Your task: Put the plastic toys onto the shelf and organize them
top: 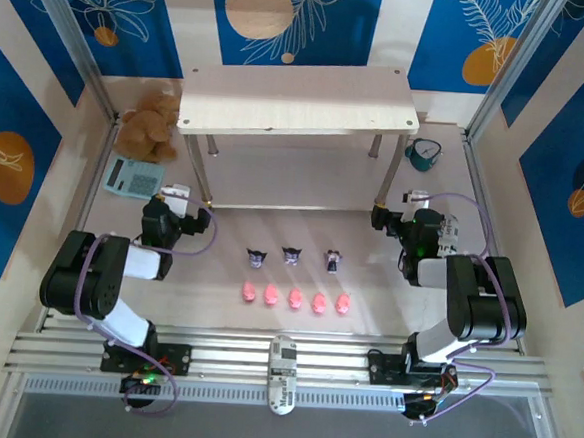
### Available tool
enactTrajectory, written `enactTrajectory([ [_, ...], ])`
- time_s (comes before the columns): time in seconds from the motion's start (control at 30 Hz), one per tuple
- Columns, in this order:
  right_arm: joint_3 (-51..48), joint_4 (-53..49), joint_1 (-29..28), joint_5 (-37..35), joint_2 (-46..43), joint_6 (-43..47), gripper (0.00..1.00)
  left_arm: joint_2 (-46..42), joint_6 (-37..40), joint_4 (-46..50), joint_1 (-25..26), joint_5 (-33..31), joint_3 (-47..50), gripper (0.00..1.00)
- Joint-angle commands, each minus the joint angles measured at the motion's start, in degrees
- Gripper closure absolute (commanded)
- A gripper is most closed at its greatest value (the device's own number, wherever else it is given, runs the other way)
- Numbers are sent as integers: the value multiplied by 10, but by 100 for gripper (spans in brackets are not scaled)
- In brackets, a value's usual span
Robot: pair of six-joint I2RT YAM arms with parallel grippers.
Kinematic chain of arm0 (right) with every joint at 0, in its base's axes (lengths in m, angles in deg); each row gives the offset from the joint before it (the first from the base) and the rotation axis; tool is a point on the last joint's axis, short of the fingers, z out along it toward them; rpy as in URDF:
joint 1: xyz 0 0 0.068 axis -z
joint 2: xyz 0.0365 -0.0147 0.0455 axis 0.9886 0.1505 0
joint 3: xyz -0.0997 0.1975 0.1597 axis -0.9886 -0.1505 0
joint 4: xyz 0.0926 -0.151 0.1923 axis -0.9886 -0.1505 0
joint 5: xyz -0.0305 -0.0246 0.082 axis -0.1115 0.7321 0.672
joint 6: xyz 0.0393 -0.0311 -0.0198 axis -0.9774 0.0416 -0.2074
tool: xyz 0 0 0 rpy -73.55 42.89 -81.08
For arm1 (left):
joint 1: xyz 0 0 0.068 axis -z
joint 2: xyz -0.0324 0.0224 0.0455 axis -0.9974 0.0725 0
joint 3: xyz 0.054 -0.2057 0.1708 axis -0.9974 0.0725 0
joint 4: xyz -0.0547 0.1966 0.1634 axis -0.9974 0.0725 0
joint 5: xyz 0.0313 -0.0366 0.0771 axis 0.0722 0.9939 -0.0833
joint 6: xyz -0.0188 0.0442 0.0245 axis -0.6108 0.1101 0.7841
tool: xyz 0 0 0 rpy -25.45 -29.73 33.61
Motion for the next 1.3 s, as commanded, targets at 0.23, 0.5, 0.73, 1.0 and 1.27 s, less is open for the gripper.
enactTrajectory([
  [0.23,1,7,-1,1,-6,-5,1,0,-3,6,-1,-7,-10,0],
  [0.5,0,5,0,4,-6,-6,1,1,0,0,-2,3,-6,0],
  [0.73,1,3,1,6,-6,-6,1,0,-1,3,-7,28,-8,0],
  [1.0,108,-244,18,26,-82,-13,15,-105,3,188,-11,48,-68,32],
  [1.27,210,-549,-44,14,-187,-110,20,-291,-91,488,30,-4,-146,47],
])
